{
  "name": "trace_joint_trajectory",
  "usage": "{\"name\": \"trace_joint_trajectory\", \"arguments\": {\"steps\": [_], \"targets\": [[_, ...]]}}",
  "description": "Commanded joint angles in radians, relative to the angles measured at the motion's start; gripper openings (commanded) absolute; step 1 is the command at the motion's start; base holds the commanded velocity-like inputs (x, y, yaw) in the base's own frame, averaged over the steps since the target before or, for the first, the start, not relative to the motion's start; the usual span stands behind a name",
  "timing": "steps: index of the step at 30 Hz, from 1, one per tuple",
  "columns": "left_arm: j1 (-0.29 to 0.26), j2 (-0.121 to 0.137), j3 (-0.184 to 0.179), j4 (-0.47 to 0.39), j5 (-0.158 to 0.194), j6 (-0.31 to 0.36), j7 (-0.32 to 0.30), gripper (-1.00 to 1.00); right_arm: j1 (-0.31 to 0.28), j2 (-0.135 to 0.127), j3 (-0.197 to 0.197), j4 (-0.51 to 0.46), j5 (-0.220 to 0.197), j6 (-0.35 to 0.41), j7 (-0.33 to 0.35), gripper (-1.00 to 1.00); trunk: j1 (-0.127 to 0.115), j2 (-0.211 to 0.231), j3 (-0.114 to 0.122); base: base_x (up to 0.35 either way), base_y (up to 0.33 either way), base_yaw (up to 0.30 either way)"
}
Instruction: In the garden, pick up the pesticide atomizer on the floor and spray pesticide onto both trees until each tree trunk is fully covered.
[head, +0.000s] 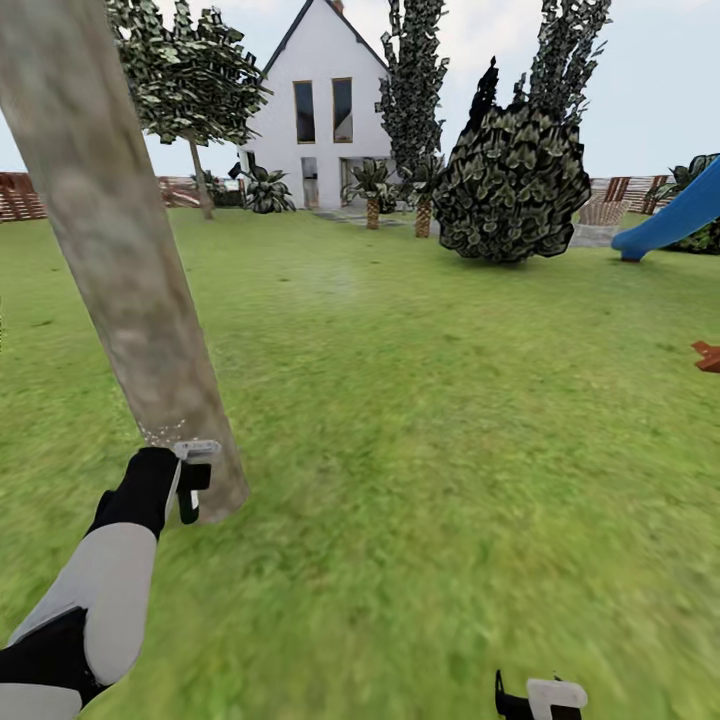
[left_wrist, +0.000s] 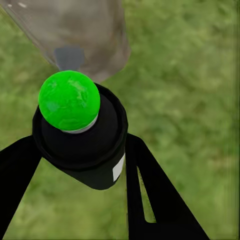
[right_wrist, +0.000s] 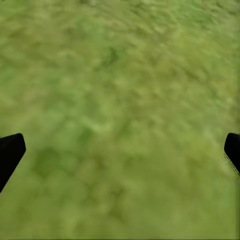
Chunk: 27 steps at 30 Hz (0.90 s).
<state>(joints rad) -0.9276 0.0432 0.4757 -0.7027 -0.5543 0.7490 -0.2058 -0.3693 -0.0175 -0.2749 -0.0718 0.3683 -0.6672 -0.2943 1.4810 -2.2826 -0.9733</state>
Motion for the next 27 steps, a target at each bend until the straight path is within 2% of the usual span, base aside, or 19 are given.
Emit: {"name": "trace_joint_trajectory", "arguments": {"steps": [1,5,7,13,15,18,19,21,22,23,24,27], "targets": [[0.001,0.0,0.003,-0.001,-0.011,0.003,-0.009,-1.0,-0.001,0.0,-0.004,0.001,0.011,-0.002,-0.006,1.0,0.0,0.0,-0.001,0.181,-0.234,0.175],[0.008,0.032,0.008,-0.001,-0.012,0.001,-0.01,-1.0,-0.001,0.001,-0.004,0.001,0.011,-0.002,-0.006,1.0,0.0,0.0,-0.001,0.163,-0.236,0.257],[0.009,0.034,0.005,-0.001,-0.011,0.001,-0.01,-1.0,-0.001,0.001,-0.004,0.001,0.011,-0.002,-0.006,1.0,0.0,0.0,-0.001,0.139,-0.246,0.276],[0.008,-0.004,0.003,0.001,-0.008,0.001,-0.009,-1.0,0.0,0.001,-0.004,0.001,0.011,-0.002,-0.006,1.0,0.0,0.0,-0.001,0.132,-0.25,0.277],[0.01,0.007,0.004,0.001,-0.01,0.0,-0.009,-1.0,0.0,0.001,-0.004,0.001,0.012,-0.002,-0.006,1.0,0.0,0.0,-0.001,0.132,-0.251,0.277],[0.012,0.056,0.008,0.003,-0.012,-0.004,-0.009,-1.0,0.0,0.001,-0.004,0.001,0.012,-0.002,-0.006,1.0,0.0,0.0,-0.001,0.132,-0.251,0.277],[0.012,0.062,0.006,0.01,-0.011,-0.005,-0.008,-1.0,0.0,0.001,-0.004,0.001,0.012,-0.002,-0.006,1.0,0.0,0.0,-0.001,0.131,-0.251,0.277],[0.012,0.056,0.005,0.015,-0.007,-0.005,-0.008,-1.0,-0.001,0.001,-0.004,0.001,0.012,-0.002,-0.006,1.0,0.0,0.0,-0.001,0.131,-0.251,0.277],[0.012,0.043,0.005,0.016,-0.004,-0.006,-0.008,-1.0,-0.001,0.001,-0.004,0.001,0.012,-0.002,-0.006,1.0,0.0,0.0,-0.001,0.131,-0.251,0.277],[0.012,0.017,0.005,0.017,-0.008,-0.006,-0.007,-1.0,0.0,0.001,-0.004,0.001,0.012,-0.002,-0.006,1.0,0.0,0.0,-0.001,0.131,-0.251,0.278],[0.012,0.005,0.005,0.017,-0.01,-0.006,-0.007,-1.0,0.0,0.001,-0.004,0.001,0.012,-0.002,-0.006,1.0,0.0,0.0,-0.001,0.131,-0.251,0.277],[0.013,0.01,0.008,0.017,-0.01,-0.007,-0.007,-1.0,0.0,0.001,-0.004,0.001,0.012,-0.002,-0.006,1.0,0.0,0.0,-0.001,0.131,-0.251,0.277]]}}
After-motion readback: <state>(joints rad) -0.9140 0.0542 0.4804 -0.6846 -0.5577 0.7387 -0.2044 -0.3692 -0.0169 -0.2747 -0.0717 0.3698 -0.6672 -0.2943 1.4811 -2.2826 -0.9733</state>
